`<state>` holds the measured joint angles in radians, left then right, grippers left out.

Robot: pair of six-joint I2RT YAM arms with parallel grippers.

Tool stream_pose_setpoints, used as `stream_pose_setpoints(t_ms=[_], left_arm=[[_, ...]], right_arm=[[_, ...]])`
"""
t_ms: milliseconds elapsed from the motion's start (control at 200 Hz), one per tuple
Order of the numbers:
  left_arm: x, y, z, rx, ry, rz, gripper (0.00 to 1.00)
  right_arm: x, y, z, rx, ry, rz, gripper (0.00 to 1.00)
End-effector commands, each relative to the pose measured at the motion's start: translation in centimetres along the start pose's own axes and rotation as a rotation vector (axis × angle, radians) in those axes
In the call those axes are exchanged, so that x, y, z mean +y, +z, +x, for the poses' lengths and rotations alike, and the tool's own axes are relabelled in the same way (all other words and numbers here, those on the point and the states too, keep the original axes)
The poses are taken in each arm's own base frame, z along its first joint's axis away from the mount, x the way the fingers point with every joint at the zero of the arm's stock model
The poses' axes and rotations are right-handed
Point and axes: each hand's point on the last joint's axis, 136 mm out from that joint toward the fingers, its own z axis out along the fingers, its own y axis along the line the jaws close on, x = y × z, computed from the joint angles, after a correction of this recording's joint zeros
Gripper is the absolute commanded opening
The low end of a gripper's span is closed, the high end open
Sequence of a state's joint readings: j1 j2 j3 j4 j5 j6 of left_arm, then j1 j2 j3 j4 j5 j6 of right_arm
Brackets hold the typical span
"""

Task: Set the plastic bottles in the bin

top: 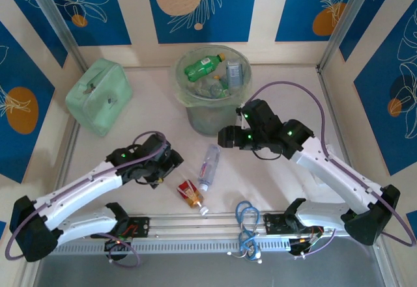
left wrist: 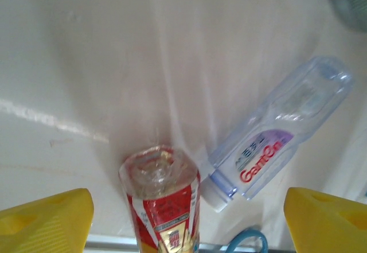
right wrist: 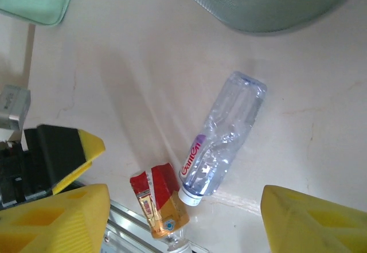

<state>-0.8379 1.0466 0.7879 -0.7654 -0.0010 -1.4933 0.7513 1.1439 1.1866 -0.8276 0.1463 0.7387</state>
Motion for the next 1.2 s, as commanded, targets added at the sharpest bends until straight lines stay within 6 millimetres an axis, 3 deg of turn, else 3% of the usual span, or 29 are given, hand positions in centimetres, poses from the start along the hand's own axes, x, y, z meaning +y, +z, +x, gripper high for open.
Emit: stream_pose_setpoints(t_ms=[0, 185, 465, 900, 1191], left_arm=[[0.5, 0.5, 1.5, 0.011, -0.099, -0.068, 0.87], [1.2, 1.8, 3.3, 0.037, -0.126, -0.152, 0.89], [0.9, 2.9, 4.2, 0.035, -0.151, -0.169, 0.92], [1.0, 7.0, 5.6, 0.086, -0.171, -0.186, 0.86], [1.9, 8.2, 5.4, 0.101, -0.176, -0.235, 0.82]], right_arm=[[-0.3, -1.5, -0.1, -0.06, 0.037, 0.009, 0.71], [-1.6, -3.1, 0.0, -0.108, 0.067, 0.039, 0.72], [-2.8, -5.0, -0.9, -0.151, 0.098, 0.059, 0.74], [-3.5, -4.4, -0.8, -0.123, 0.137, 0.057, 0.75], [-3.8, -3.5, -1.3, -0.111, 0.154, 0.062, 0.74]])
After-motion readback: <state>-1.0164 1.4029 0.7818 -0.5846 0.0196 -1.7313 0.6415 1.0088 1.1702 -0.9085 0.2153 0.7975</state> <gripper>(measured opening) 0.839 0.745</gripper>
